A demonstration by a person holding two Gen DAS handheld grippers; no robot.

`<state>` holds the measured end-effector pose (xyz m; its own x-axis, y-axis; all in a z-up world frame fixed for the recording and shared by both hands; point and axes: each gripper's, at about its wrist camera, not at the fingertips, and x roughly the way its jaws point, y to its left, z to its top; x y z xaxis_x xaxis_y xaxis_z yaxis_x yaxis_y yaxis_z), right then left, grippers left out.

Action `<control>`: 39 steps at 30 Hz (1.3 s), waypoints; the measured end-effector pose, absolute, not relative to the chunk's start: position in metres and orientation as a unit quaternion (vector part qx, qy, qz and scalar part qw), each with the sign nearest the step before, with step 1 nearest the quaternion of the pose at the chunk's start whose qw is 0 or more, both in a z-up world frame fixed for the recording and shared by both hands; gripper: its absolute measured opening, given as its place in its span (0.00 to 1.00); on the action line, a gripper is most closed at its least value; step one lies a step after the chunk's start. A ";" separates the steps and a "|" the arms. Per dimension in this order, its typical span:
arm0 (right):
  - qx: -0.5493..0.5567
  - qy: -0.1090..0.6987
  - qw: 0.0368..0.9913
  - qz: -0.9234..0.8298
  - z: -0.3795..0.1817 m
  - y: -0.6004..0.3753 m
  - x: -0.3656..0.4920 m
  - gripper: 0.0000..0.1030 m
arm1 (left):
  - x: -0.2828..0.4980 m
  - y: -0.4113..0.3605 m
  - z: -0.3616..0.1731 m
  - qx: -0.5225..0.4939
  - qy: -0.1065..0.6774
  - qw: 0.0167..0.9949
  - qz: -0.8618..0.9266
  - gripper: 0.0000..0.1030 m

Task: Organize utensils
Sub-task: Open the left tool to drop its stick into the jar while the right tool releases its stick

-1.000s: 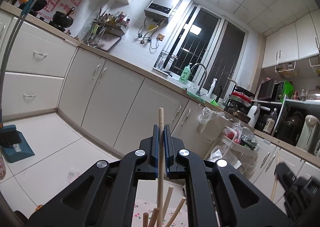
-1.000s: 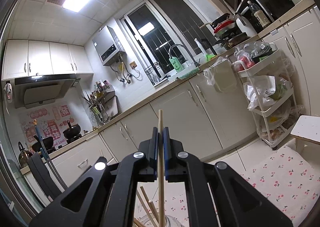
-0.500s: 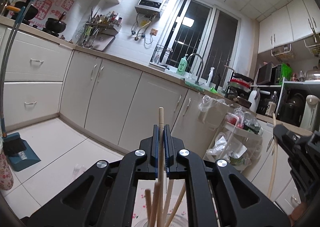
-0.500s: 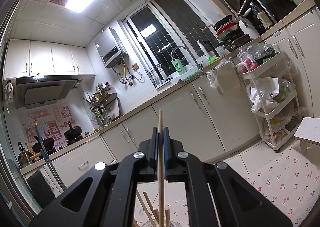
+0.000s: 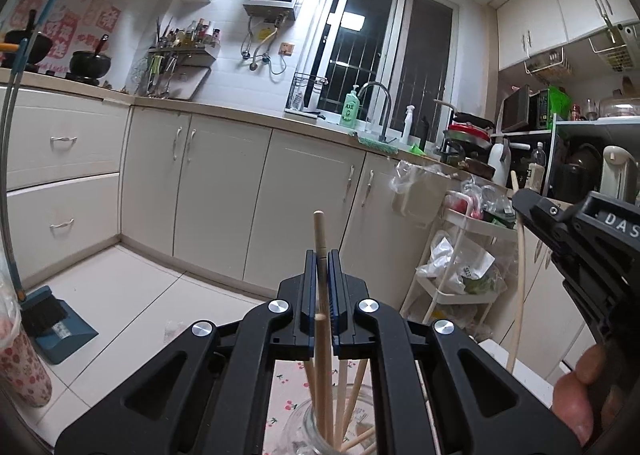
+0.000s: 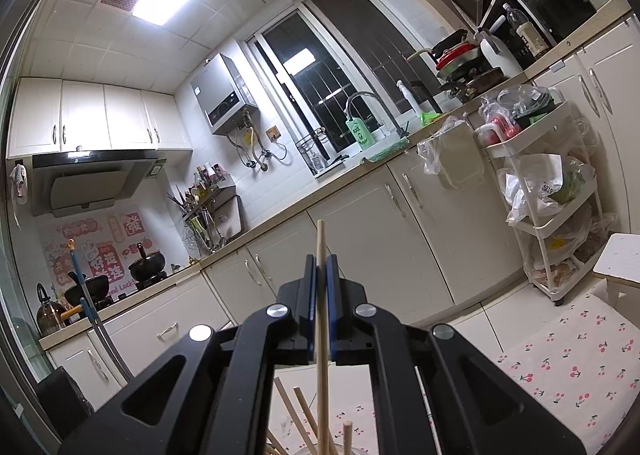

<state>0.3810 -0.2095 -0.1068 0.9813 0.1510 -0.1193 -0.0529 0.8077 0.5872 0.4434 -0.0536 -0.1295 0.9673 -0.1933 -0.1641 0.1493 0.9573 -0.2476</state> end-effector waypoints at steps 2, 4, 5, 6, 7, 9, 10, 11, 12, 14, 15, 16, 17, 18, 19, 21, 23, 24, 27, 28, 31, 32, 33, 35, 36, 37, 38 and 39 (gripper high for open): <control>0.306 0.080 0.947 0.054 -0.107 -0.210 0.380 0.06 | 0.441 -0.051 -0.129 -0.113 0.095 0.985 -0.089 0.05; 0.305 0.079 0.947 0.056 -0.107 -0.206 0.381 0.06 | 0.440 -0.047 -0.127 -0.114 0.097 0.985 -0.089 0.06; 0.304 0.077 0.948 0.057 -0.107 -0.204 0.380 0.06 | 0.440 -0.044 -0.125 -0.117 0.098 0.984 -0.089 0.07; 0.302 0.075 0.948 0.058 -0.105 -0.202 0.381 0.06 | 0.439 -0.041 -0.123 -0.120 0.098 0.984 -0.088 0.08; 0.300 0.072 0.949 0.060 -0.103 -0.200 0.382 0.06 | 0.436 -0.036 -0.120 -0.125 0.094 0.984 -0.087 0.12; 0.299 0.064 0.950 0.063 -0.100 -0.198 0.382 0.06 | 0.431 -0.029 -0.115 -0.131 0.087 0.984 -0.083 0.21; 0.297 0.060 0.951 0.064 -0.097 -0.196 0.383 0.06 | 0.428 -0.023 -0.111 -0.137 0.081 0.984 -0.082 0.24; 0.297 0.057 0.951 0.065 -0.097 -0.196 0.383 0.06 | 0.425 -0.019 -0.108 -0.141 0.078 0.984 -0.081 0.27; 0.295 0.052 0.952 0.066 -0.094 -0.193 0.385 0.06 | 0.423 -0.015 -0.106 -0.143 0.075 0.984 -0.080 0.28; 0.292 0.047 0.953 0.067 -0.093 -0.191 0.385 0.06 | 0.418 -0.004 -0.102 -0.154 0.070 0.983 -0.075 0.33; 0.289 0.044 0.954 0.066 -0.093 -0.188 0.387 0.06 | 0.416 0.001 -0.102 -0.162 0.071 0.982 -0.072 0.35; 0.285 0.041 0.955 0.066 -0.093 -0.184 0.388 0.06 | 0.415 0.006 -0.102 -0.167 0.071 0.981 -0.070 0.37; 0.281 0.041 0.956 0.067 -0.094 -0.181 0.389 0.06 | 0.414 0.012 -0.102 -0.177 0.073 0.979 -0.066 0.38; 0.277 0.042 0.958 0.066 -0.096 -0.177 0.392 0.06 | 0.414 0.017 -0.103 -0.185 0.076 0.978 -0.065 0.38; 0.273 0.044 0.959 0.064 -0.099 -0.174 0.395 0.06 | 0.415 0.022 -0.104 -0.192 0.079 0.976 -0.063 0.39; 0.268 0.052 0.960 0.061 -0.104 -0.168 0.402 0.06 | 0.416 0.030 -0.108 -0.203 0.084 0.974 -0.059 0.39; 0.266 0.061 0.961 0.056 -0.111 -0.164 0.407 0.06 | 0.419 0.034 -0.110 -0.208 0.089 0.972 -0.058 0.39; 0.263 0.067 0.961 0.053 -0.115 -0.161 0.409 0.06 | 0.420 0.036 -0.111 -0.211 0.090 0.972 -0.058 0.39; 0.249 0.080 0.964 0.048 -0.124 -0.152 0.413 0.06 | 0.421 0.041 -0.113 -0.219 0.091 0.970 -0.060 0.39; 0.244 0.083 0.965 0.046 -0.127 -0.148 0.413 0.06 | 0.421 0.042 -0.112 -0.220 0.090 0.970 -0.060 0.39; 0.233 0.088 0.968 0.046 -0.132 -0.142 0.412 0.06 | 0.421 0.043 -0.113 -0.220 0.090 0.969 -0.061 0.39; 0.229 0.089 0.968 0.046 -0.133 -0.141 0.411 0.06 | 0.421 0.043 -0.113 -0.220 0.090 0.969 -0.062 0.39; 0.227 0.090 0.969 0.046 -0.135 -0.140 0.411 0.06 | 0.421 0.043 -0.113 -0.220 0.091 0.969 -0.062 0.39; 0.224 0.094 0.969 0.046 -0.139 -0.140 0.410 0.06 | 0.421 0.041 -0.113 -0.220 0.091 0.969 -0.061 0.39; 0.223 0.095 0.969 0.046 -0.140 -0.140 0.409 0.06 | 0.421 0.042 -0.113 -0.220 0.092 0.969 -0.062 0.39; 0.221 0.097 0.969 0.046 -0.141 -0.139 0.408 0.06 | 0.421 0.041 -0.112 -0.220 0.093 0.969 -0.062 0.39; 0.219 0.098 0.970 0.048 -0.143 -0.139 0.406 0.06 | 0.422 0.042 -0.112 -0.220 0.094 0.969 -0.063 0.39; 0.217 0.102 0.970 0.049 -0.145 -0.138 0.405 0.06 | 0.422 0.041 -0.112 -0.219 0.094 0.969 -0.063 0.39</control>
<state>0.4052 -0.1378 -0.1453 0.9745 0.1395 -0.1760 -0.0513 0.9012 0.4304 0.4223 0.0407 -0.1121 0.9745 -0.1630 -0.1543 0.0808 0.8960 -0.4367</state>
